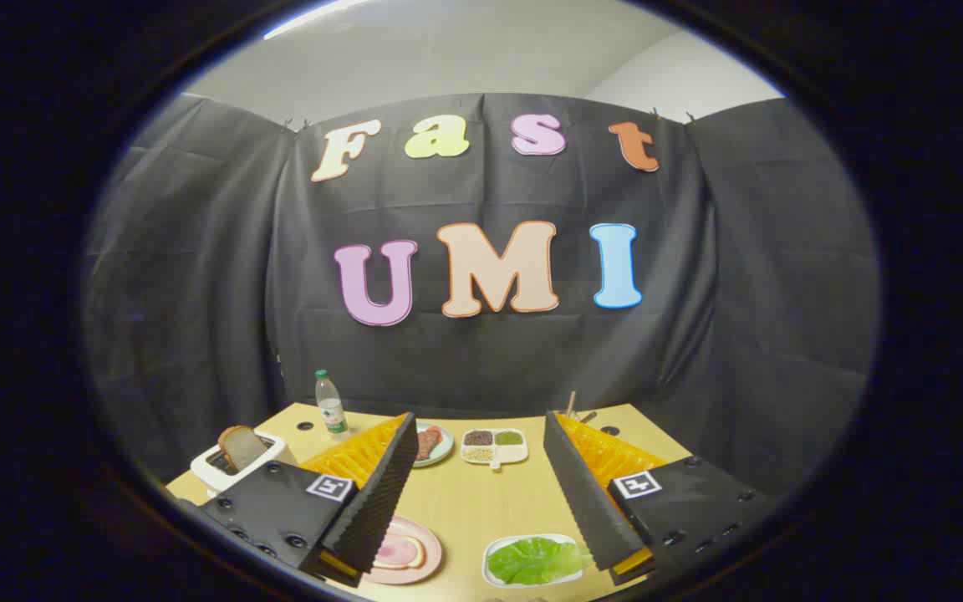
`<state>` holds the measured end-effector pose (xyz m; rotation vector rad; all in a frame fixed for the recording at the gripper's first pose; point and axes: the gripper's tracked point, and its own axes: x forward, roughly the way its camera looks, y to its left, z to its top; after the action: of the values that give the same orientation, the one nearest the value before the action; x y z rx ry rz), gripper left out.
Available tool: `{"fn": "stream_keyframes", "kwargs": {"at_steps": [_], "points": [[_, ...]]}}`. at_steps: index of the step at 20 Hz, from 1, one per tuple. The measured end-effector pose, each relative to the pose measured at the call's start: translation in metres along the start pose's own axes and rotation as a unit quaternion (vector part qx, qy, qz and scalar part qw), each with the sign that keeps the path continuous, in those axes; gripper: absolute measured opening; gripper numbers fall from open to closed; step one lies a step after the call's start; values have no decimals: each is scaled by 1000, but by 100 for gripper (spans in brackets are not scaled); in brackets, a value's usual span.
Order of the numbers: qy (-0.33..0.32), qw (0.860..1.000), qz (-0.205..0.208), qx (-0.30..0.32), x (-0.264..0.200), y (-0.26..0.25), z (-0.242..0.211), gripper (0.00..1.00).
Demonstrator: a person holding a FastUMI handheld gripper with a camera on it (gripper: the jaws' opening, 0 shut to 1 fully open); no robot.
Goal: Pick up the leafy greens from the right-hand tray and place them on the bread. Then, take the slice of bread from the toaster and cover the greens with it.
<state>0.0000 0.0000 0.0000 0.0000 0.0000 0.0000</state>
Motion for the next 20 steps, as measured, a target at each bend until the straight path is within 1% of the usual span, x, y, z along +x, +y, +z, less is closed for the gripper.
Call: {"fn": "stream_keyframes", "kwargs": {"at_steps": [9,13,20], "points": [[-2,999,-32,12,-22,-12,0,97],[1,999,-46,-2,-29,-17,-4,97],[34,999,-38,-11,-31,-17,-28,97]]}}
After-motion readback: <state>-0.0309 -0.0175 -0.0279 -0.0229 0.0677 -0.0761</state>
